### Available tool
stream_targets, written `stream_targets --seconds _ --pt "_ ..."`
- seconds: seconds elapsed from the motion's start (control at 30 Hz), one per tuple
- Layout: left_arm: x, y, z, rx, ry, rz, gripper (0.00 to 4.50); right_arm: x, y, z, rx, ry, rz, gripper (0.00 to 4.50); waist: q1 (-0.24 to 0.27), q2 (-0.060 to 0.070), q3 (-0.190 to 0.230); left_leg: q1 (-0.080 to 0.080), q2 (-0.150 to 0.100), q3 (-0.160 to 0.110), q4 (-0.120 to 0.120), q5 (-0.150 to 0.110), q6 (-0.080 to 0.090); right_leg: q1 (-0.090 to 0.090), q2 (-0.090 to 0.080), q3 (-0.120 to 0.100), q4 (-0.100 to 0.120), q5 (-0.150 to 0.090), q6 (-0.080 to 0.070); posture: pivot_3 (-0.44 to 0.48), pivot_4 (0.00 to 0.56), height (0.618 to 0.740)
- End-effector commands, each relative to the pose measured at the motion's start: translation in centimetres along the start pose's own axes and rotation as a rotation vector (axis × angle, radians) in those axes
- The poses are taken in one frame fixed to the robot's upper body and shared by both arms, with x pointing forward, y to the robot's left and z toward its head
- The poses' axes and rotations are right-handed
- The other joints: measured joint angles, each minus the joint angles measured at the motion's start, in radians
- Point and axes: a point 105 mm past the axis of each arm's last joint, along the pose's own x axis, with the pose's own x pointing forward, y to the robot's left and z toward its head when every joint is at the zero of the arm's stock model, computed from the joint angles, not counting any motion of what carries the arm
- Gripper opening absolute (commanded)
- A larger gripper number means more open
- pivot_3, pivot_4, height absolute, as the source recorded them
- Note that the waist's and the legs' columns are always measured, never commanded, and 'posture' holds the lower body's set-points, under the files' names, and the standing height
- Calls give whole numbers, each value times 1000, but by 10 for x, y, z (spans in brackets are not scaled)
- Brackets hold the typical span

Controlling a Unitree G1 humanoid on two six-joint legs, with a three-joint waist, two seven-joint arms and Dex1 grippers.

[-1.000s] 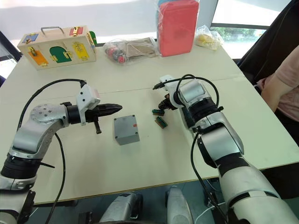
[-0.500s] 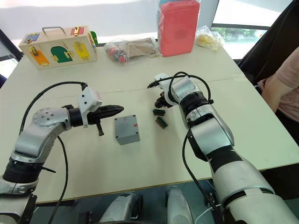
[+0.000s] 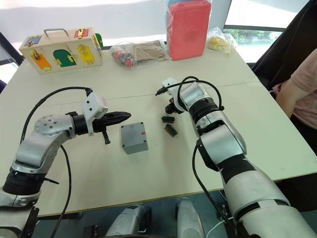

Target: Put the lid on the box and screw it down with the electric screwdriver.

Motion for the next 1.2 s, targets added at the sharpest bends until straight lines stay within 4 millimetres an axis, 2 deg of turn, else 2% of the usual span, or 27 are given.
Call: stream_targets --seconds 0.03,0.3,0.4,0.53,0.6,0.7,0.77,0.9,1.07,1.13,1.2 --pt "-3 1 11 44 -27 7 0 6 6 -5 -10 19 8 113 0 0 0 0 0 0 0 0 0 0 0 0 1 0 0 0 150 740" --pt "-5 2 11 44 -23 11 0 6 9 -4 -16 13 13 113 0 0 -1 1 0 1 0 0 0 -1 0 0 5 0 0 0 150 740" --pt "-6 3 11 44 -21 15 0 -10 1 12 12 -67 15 113 2 0 -1 1 0 2 0 0 0 -2 0 0 5 0 0 0 150 740" --pt "-8 4 11 43 -19 15 0 -34 5 37 14 -215 89 113 3 0 -1 -2 0 2 0 0 0 -6 -1 0 6 0 0 0 150 740" --pt "-10 3 10 40 -9 11 0 -61 18 55 -28 -401 188 113 3 0 -1 -2 0 3 0 0 0 -8 -1 0 7 0 0 0 150 740" --pt "-13 3 8 38 5 -1 0 -97 42 66 -125 -673 288 113 4 0 -1 -3 0 3 0 0 0 -10 -2 -1 7 0 0 0 150 740" --pt "-14 4 8 39 11 -7 0 -113 58 66 -173 -834 326 113 4 0 -1 -3 0 3 0 0 0 -10 -2 -1 7 0 0 0 150 740" --pt "-21 10 8 34 17 -16 0 -126 82 62 -170 -1023 378 113 3 0 -1 -2 0 4 1 0 0 -10 -2 0 8 0 0 0 150 740" --pt "-24 10 6 21 33 -38 0 -136 103 55 -134 -1234 444 113 6 -1 -1 -2 0 4 0 0 0 -10 -1 0 8 0 0 0 150 740" --pt "-30 11 5 11 39 -44 0 -135 112 57 -130 -1271 456 113 6 -1 -1 -2 -1 4 1 0 0 -9 -1 0 7 0 0 0 150 740" --pt "-28 7 4 13 55 -67 0 -125 118 49 -136 -1290 450 113 5 -1 -1 -2 -1 4 1 0 0 -9 -2 0 7 0 0 0 150 740"
